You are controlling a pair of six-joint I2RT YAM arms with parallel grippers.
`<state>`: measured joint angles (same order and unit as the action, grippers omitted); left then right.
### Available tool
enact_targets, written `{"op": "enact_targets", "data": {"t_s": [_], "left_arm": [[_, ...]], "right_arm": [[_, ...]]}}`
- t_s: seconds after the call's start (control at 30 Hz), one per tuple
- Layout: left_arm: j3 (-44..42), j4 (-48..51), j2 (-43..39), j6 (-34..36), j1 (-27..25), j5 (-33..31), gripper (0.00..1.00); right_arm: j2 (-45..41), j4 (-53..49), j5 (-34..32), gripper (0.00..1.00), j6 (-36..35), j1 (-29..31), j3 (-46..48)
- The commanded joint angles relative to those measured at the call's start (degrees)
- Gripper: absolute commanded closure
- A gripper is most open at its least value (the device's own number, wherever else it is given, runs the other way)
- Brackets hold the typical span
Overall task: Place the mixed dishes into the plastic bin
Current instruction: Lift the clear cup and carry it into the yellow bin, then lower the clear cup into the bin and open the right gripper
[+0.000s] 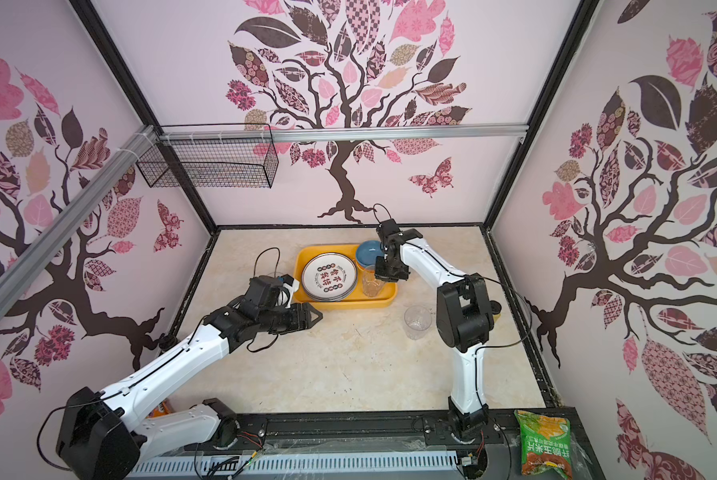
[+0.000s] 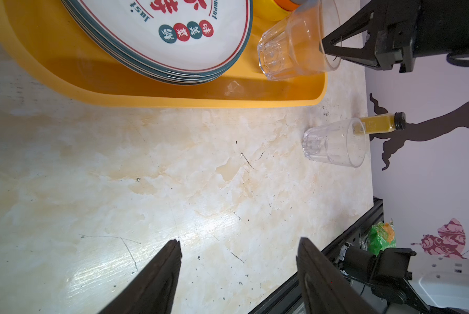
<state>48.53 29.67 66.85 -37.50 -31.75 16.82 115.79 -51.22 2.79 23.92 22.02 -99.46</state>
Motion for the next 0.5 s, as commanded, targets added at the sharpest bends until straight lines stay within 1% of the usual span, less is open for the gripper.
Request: {"op": "enact_targets", "data": {"t_s": [0.0, 0.17, 0.47], "left_arm": [[-1.79, -0.21, -0.19, 0.67, 0.28, 0.01, 0.3], [-2.04, -0.29, -0.12, 0.58, 0.36, 0.06, 0.3], [-2.29, -0.23, -0.58, 0.58, 0.4, -0.1, 0.3]], "right_arm": [[2.18, -1.33, -1.69, 0.94, -0.72, 0.56, -2.54], [3.57, -2.08, -3.35, 0.93, -0.9, 1.08, -3.18], [4.6, -1.88, -4.37, 0.91, -0.8, 1.77, -3.36]]}}
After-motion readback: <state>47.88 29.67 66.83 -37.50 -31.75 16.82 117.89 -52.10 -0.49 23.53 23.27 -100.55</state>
